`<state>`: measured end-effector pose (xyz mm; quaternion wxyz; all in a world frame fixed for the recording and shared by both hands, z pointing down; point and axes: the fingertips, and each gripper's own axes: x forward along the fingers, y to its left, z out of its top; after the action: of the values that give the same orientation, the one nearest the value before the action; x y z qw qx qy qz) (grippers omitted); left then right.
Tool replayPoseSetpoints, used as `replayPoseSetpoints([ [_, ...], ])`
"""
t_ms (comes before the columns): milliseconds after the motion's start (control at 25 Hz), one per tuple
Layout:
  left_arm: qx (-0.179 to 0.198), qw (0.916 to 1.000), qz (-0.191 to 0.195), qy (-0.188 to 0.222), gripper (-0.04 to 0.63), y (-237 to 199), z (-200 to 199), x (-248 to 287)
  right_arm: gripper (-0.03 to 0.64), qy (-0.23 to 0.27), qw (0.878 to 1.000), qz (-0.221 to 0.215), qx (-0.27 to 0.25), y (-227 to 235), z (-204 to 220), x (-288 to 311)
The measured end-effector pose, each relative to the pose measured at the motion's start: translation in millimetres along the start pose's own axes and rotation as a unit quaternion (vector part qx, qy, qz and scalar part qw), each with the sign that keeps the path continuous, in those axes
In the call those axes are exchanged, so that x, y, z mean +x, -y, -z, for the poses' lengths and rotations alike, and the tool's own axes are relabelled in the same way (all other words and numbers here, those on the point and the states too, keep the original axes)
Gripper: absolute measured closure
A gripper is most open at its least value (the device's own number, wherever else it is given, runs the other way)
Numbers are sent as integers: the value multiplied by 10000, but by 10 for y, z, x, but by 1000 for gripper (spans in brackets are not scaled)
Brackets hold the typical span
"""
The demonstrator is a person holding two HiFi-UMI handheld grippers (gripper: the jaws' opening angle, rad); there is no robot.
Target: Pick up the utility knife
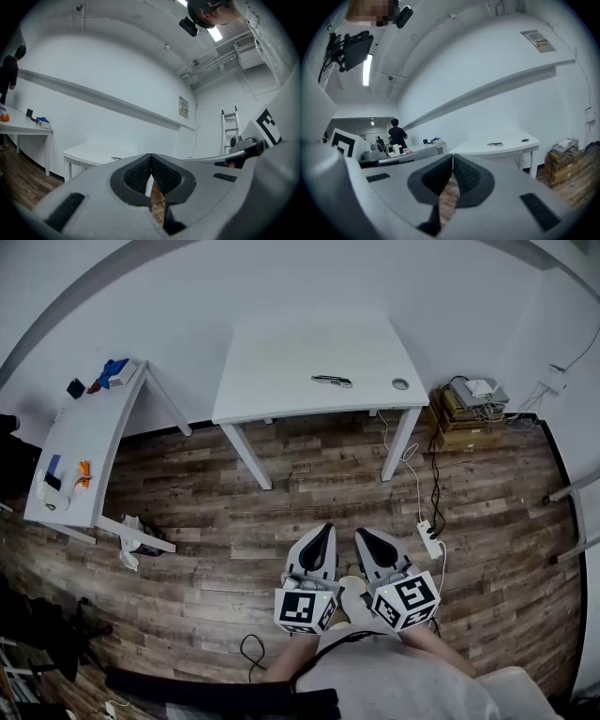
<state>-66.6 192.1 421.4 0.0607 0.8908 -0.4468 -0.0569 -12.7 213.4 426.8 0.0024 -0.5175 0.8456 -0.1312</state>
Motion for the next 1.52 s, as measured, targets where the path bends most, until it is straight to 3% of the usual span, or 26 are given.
replayPoseSetpoints([
  [320, 140, 9993, -341, 43, 589, -383, -111, 364, 609, 106, 9997, -215, 84, 261, -170, 501],
  [520, 107, 9993, -337, 137, 589, -508, -148, 751, 609, 232, 9995, -169, -142, 582, -379, 794],
  [920, 120, 9990, -412, 101, 589, -679, -131, 1396, 609, 179, 9991, -374, -105, 1030, -534, 1267],
  [1520, 205, 9985, -512, 8, 589, -791, -134, 1728, 609, 252, 9990, -364, 77, 1380, -612, 1500],
])
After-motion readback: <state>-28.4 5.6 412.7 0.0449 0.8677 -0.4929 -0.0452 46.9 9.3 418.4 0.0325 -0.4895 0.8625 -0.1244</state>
